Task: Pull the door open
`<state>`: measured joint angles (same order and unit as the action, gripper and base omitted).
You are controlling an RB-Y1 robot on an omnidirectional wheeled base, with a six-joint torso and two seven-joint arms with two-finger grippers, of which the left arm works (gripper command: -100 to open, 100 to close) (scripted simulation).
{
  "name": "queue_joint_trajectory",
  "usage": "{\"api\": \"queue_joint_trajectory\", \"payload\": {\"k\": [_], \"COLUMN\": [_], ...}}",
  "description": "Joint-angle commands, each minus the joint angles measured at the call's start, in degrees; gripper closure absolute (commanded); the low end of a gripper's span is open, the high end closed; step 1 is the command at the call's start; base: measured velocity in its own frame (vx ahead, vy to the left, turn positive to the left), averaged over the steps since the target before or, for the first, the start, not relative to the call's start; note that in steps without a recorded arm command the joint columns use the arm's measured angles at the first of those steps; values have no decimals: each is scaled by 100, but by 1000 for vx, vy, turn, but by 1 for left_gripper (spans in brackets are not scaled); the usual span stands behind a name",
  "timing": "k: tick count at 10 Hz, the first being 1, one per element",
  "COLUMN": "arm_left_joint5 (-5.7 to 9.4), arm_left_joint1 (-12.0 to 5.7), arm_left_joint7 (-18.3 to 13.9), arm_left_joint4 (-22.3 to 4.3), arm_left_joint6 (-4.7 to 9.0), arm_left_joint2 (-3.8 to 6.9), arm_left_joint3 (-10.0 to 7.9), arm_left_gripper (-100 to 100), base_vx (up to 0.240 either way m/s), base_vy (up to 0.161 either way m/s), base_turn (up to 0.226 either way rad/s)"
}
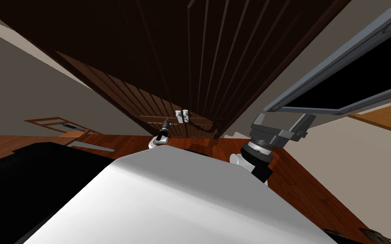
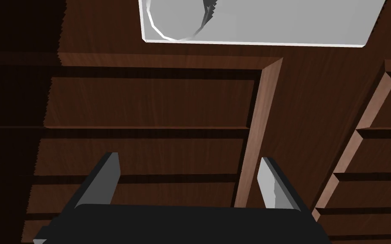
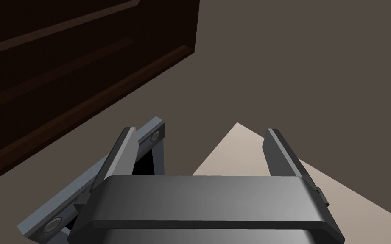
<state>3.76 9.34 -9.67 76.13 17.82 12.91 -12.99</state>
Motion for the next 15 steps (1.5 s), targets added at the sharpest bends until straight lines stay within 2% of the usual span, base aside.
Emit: {"api": "queue_joint_trajectory", "payload": {"k": [1, 2, 3, 6, 8, 11, 15], "arm_left_joint5": [-13, -24, -24, 23, 43, 30, -10], "arm_left_joint1": [-24, -47, -12, 168, 185, 64, -195], "arm_left_joint7": [-26, -48, -20, 8, 33, 47, 55], "arm_left_joint4": [61, 133, 120, -44, -144, -141, -60], "arm_left_joint6": [7, 10, 11, -28, -37, -26, 3], "arm_left_joint2": [-29, -58, -67, 63, 104, 52, -84], "arm_left_joint3": [110, 215, 153, -190, -343, -277, -25], "arm_left_gripper": [-100, -100, -100, -100, -100, -100, -100], "base_vx": [-171, -161, -72, -57, 66, 185, 212], "base_vy": [-103, -153, -75, 43, 74, 39, -31], "base_turn": [-75, -128, -18, 164, 98, -62, -133]}}
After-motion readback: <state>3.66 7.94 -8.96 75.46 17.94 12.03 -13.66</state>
